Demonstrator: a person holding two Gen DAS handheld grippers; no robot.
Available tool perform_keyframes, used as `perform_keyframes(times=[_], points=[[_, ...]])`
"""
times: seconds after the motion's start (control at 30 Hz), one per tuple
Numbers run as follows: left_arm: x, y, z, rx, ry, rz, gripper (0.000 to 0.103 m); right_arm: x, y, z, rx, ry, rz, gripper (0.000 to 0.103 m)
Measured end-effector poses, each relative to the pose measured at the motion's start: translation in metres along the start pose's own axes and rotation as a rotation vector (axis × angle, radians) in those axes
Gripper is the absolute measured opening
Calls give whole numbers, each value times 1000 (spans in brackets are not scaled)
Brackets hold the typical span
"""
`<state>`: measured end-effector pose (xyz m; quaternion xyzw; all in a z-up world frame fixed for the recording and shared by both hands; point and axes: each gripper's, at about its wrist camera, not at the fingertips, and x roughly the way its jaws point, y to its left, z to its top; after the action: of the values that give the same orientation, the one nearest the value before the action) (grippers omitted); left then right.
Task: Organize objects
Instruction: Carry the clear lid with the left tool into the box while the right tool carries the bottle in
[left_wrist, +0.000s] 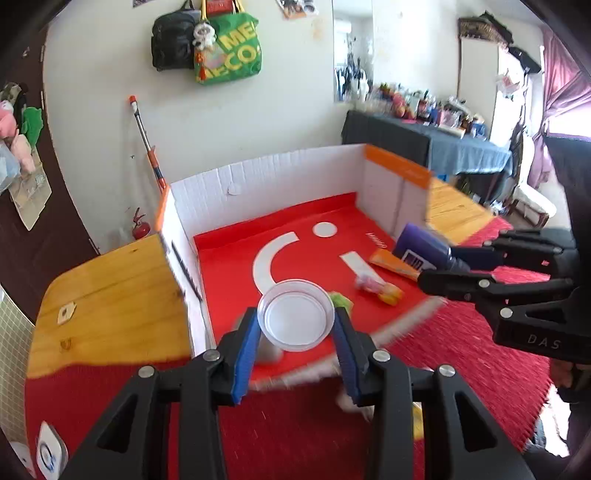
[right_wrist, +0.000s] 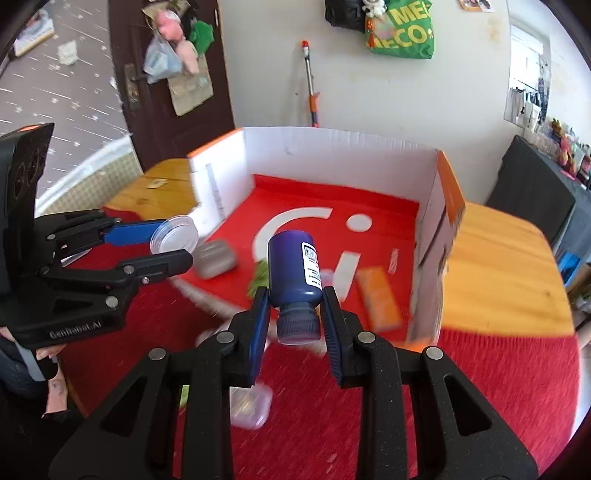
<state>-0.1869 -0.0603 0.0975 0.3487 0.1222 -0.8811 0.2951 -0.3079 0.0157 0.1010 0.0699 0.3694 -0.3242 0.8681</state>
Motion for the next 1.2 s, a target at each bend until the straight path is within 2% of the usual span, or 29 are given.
perform_keyframes(times=[0.1,0.33,0.43,0.6,0.9,1.2], points=[[26,8,13,-11,52,-21,42,29,-12,19,-5,58,-20,26],[75,18,27,-12,152,-44,42,86,-34,39,4,210,-30,26],[87,23,30,-22,182,-69,42,101,-38,42,1,255,-28,27],[105,28,30,-31,228,-68,42,120,-47,46,18,316,-19,27],[120,28,25,-26,279,-62,42,129,-49,43,7,362,-20,27],[119,32,25,-27,291,-63,42,129,-46,40,-21,386,-33,27]])
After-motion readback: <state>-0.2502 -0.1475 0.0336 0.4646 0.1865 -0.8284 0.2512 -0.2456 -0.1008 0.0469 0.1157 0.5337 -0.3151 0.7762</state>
